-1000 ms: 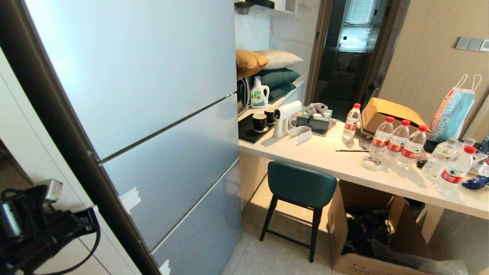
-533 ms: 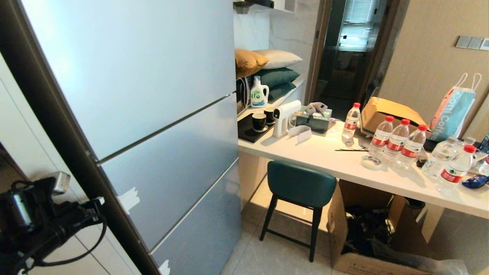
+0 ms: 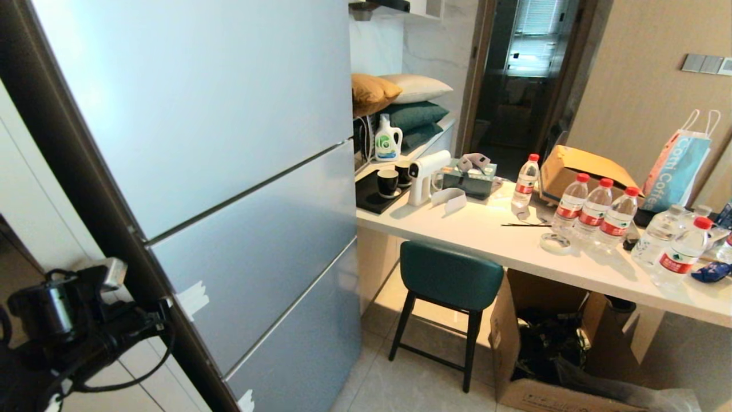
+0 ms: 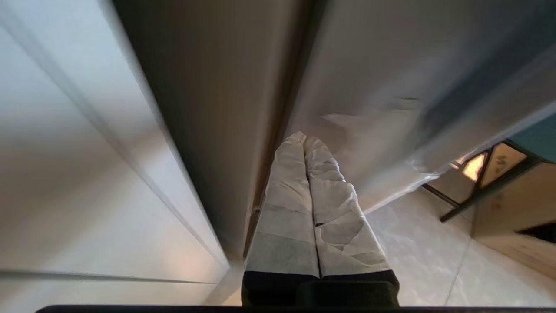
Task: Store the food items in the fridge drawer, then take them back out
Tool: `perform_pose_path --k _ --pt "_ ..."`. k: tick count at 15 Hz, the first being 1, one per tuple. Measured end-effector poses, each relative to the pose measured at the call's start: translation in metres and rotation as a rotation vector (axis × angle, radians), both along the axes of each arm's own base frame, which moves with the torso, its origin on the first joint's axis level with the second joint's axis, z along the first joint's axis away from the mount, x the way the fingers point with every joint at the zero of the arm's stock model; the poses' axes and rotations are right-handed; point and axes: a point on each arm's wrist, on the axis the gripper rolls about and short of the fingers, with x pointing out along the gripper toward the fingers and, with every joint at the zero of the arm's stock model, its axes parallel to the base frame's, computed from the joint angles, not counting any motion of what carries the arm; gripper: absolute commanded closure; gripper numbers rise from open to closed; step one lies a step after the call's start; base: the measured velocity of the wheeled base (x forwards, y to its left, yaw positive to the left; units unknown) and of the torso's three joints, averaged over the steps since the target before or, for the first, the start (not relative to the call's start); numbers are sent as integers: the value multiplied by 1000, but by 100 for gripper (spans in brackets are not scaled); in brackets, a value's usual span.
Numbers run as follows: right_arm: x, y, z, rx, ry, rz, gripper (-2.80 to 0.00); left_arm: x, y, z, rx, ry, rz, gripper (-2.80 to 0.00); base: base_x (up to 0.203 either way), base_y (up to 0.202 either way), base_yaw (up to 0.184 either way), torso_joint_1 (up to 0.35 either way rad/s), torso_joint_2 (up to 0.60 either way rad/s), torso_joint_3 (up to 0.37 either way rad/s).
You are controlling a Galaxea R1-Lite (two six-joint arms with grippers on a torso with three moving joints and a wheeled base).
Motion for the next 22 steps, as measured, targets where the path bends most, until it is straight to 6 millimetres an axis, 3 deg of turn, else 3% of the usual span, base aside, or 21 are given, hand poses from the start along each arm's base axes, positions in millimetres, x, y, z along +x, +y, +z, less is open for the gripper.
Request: perform_pose_path --k 10,22 --pt "0 0 0 0 0 0 0 -1 -6 -3 -101 6 -55 0 0 0 0 0 0 0" --pt "0 0 0 2 1 0 0 -4 -28 -8 -114 43 -150 0 0 0 0 0 0 0"
